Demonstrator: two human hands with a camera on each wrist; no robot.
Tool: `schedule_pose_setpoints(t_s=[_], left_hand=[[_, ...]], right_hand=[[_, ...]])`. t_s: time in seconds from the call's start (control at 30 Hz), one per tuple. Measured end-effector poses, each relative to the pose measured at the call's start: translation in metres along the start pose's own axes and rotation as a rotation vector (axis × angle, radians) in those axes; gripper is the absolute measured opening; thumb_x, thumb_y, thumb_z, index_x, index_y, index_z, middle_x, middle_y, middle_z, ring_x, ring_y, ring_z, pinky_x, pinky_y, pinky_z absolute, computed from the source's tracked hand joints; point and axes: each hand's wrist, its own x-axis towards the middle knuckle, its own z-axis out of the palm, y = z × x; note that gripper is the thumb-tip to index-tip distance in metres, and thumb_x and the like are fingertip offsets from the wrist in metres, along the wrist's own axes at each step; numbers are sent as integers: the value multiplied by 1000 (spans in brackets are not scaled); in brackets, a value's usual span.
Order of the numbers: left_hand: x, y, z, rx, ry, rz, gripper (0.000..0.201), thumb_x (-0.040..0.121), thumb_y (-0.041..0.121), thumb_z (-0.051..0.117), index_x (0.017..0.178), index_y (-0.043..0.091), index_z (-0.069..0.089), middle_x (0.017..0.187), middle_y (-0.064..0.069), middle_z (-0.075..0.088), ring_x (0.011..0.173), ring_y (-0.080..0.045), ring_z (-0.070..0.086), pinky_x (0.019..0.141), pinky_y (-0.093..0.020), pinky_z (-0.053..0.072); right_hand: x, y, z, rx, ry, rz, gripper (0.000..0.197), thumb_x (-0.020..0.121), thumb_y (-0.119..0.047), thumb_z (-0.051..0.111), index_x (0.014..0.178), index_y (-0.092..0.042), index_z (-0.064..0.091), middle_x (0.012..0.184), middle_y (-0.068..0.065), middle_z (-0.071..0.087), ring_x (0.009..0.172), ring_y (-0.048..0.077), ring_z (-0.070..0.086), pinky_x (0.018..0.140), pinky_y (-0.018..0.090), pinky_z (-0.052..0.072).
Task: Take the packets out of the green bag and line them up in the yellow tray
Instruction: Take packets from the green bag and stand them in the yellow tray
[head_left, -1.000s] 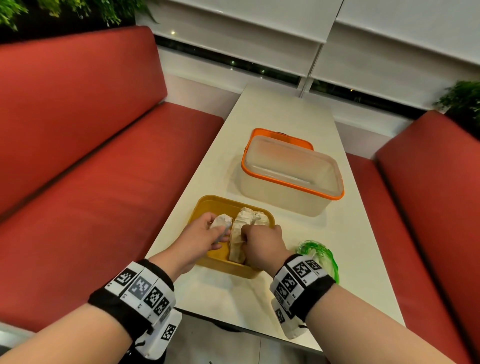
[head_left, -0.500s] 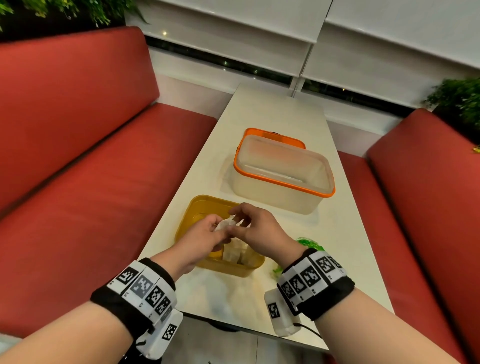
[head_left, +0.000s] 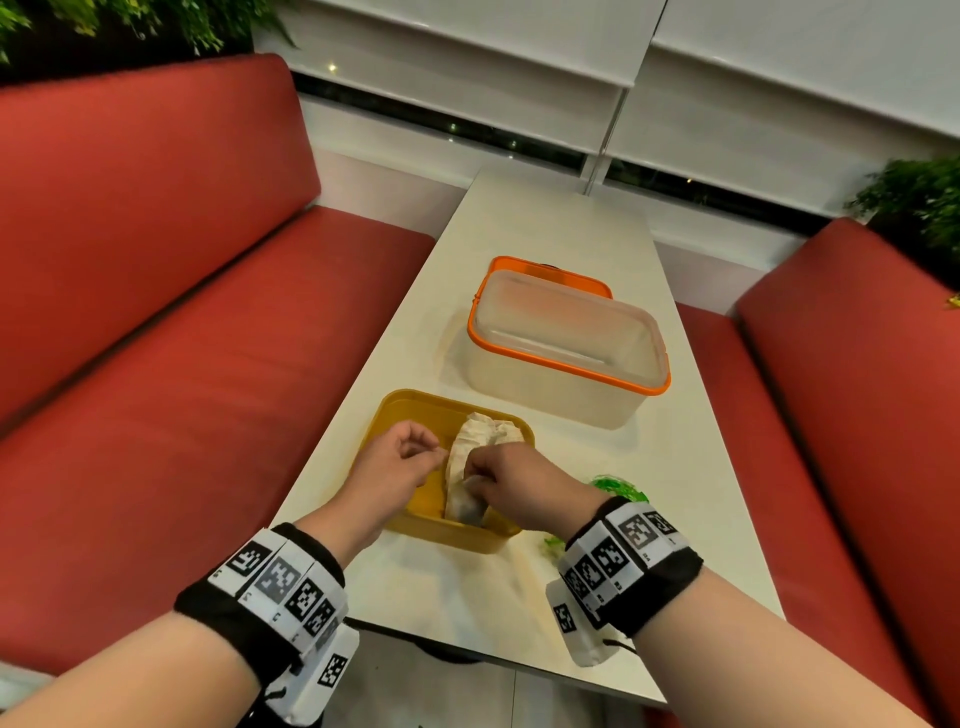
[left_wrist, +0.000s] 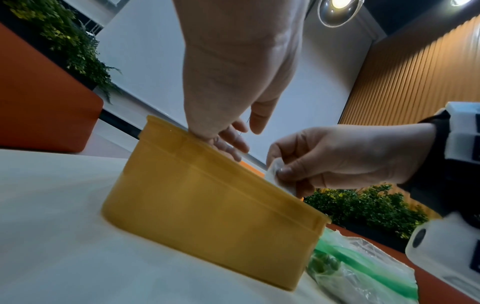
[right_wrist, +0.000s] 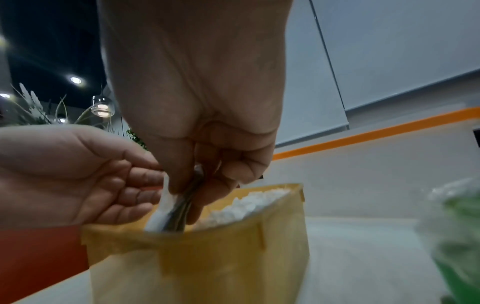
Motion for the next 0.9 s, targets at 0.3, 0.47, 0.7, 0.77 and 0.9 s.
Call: schedule_pose_setpoints(t_s=[0.3, 0.47, 0.7, 0.77, 0.9], left_hand=[[3, -6, -2, -27, 0, -26, 11, 86, 10, 63, 83, 18, 57, 102, -20, 67, 92, -24, 63, 75, -31, 49], [4, -6, -3, -49, -1, -28, 12, 86, 7, 63, 83, 17, 58, 99, -18, 67, 89, -21, 63, 77, -33, 49], [5, -8, -4, -66, -11, -31, 14, 86, 4, 61, 82, 16, 57, 94, -16, 66, 87, -20, 62, 74, -30, 48], [4, -7, -4, -69, -17, -34, 14, 87, 3, 61, 82, 16, 57, 92, -15, 65, 86, -19, 61, 73, -28, 48], [4, -6, -4, -71, -22, -35, 14, 87, 3, 60, 82, 16, 56, 92, -15, 64, 86, -19, 61, 71, -26, 47]], right_hand=[[11, -6, 21, -107, -132, 40, 24, 90, -11, 47, 108, -6, 62, 107, 18, 63, 100, 33, 57, 71, 26, 34], [17, -4, 22, -121, -169, 65, 26, 89, -10, 46, 109, -8, 62, 106, 14, 63, 99, 30, 57, 74, 28, 40], [26, 0, 29, -184, -209, 76, 27, 87, -12, 50, 109, -9, 66, 105, 14, 66, 99, 31, 59, 81, 31, 45], [28, 2, 32, -188, -194, 82, 23, 88, -17, 53, 105, -9, 66, 103, 15, 65, 98, 32, 59, 77, 29, 41], [31, 5, 39, -197, -137, 126, 31, 86, -30, 57, 107, -6, 61, 111, 24, 60, 101, 36, 58, 73, 28, 35]])
